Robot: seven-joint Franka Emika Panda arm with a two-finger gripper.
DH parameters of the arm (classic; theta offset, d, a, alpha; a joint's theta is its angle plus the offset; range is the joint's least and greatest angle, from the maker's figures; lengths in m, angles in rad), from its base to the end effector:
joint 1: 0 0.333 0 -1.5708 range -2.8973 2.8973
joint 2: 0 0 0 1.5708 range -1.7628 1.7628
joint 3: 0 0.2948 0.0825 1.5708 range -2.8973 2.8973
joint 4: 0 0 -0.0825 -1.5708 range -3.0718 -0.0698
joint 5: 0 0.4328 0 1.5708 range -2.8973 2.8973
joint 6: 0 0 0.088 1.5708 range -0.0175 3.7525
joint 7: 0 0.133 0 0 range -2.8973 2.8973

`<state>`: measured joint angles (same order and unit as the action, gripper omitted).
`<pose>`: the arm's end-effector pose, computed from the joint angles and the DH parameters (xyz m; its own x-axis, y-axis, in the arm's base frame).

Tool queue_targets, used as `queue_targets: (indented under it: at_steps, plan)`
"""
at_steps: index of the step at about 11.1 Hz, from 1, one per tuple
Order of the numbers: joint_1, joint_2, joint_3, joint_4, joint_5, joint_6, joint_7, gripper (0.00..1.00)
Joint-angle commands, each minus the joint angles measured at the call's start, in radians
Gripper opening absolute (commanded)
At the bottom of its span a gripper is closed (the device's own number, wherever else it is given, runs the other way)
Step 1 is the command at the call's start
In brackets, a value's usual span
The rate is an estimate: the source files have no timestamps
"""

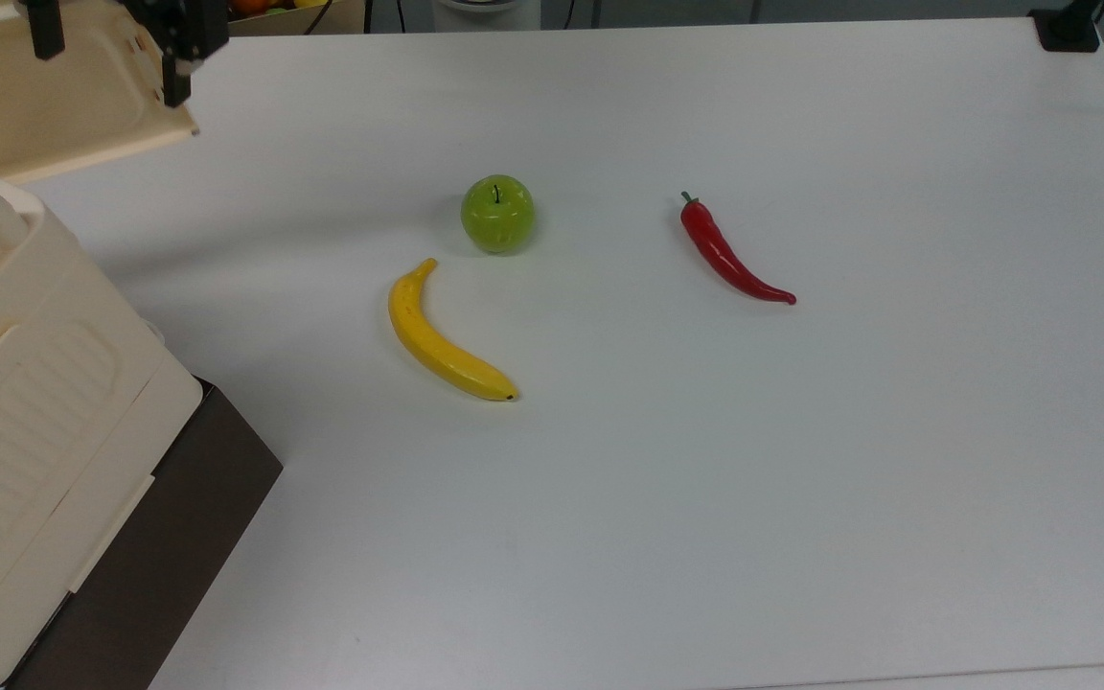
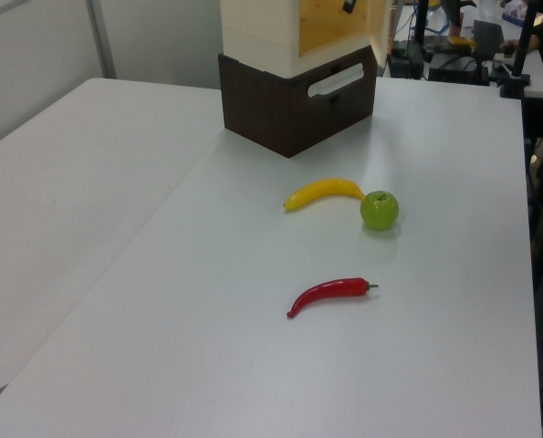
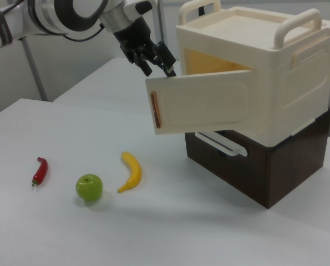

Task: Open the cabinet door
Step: 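Release the door and lift the gripper away from the cabinet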

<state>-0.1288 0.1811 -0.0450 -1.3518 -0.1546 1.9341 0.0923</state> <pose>0.6840 -0.1318 0.6202 0.8968 -0.1906 0.3993 -0.2595 -0.9576 0.1256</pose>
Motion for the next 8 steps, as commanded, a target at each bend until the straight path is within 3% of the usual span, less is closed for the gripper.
queue_targets:
  at_steps: [1, 4, 8]
  plan:
    - [-0.005, -0.031, -0.006, -0.009, 0.046, -0.081, -0.062, 1.00]
    - [0.021, -0.031, 0.017, -0.020, 0.058, -0.154, -0.059, 1.00]
    - [0.067, -0.040, 0.099, -0.096, 0.096, -0.253, -0.055, 1.00]
